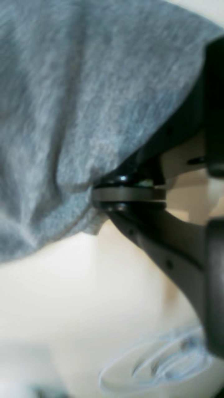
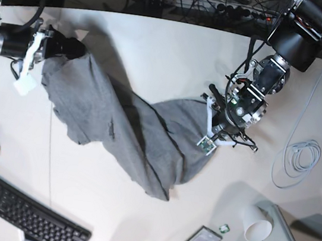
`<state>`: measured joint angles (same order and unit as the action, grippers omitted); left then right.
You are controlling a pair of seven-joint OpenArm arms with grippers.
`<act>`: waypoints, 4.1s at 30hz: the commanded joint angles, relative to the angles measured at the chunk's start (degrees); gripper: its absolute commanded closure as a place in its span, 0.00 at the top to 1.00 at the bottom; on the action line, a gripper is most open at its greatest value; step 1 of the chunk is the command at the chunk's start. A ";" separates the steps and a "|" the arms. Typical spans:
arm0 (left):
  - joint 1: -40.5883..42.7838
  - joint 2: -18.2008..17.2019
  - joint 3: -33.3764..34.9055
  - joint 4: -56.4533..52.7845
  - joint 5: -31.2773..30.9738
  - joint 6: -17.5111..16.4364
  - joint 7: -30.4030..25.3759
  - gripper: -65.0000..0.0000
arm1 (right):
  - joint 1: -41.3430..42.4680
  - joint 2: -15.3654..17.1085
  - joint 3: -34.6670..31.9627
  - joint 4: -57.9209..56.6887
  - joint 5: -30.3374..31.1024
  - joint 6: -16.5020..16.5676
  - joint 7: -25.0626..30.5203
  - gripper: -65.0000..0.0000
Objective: Layout the t-shirt on the table in an organized manner, then fold the t-shirt properly
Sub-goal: 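Pull the shirt apart with both grippers to stretch it flat, then release the shirt with the left gripper and lift the right gripper's fabric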
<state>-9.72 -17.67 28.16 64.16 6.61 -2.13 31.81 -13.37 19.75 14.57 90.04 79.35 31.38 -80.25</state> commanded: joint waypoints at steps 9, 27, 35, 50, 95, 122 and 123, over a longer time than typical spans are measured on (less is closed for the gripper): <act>0.00 -0.92 -2.54 -5.83 11.45 -0.11 -1.09 0.00 | -1.27 6.41 0.07 -4.46 -0.89 0.32 0.25 0.00; 3.52 2.24 -19.42 13.42 16.55 -9.61 1.73 0.00 | -1.45 3.24 0.07 -7.27 -22.16 0.23 0.25 0.01; 9.85 7.96 -19.42 17.73 17.17 -18.31 5.86 0.00 | -0.66 2.45 -0.02 -7.36 -22.52 0.23 0.25 0.01; 6.68 2.95 -20.21 4.81 16.90 -13.56 -2.67 0.00 | -0.74 5.44 -7.14 -9.73 -22.08 -0.21 3.63 0.05; 18.81 1.36 -41.57 22.92 16.47 -16.99 -0.74 0.00 | 15.17 -7.75 -20.15 -8.24 -71.92 0.32 28.07 0.00; 18.20 1.36 -41.04 20.10 16.64 -16.99 -0.74 0.00 | -5.05 -9.86 -20.33 17.52 -71.84 8.62 8.20 0.00; 18.20 1.63 -41.04 20.10 16.64 -16.99 -0.74 0.00 | -4.88 -9.95 -20.33 15.41 -70.78 8.62 8.47 0.03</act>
<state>9.04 -15.49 -12.67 83.24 23.11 -19.70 31.94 -18.61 9.32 -5.96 104.42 8.88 39.75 -71.61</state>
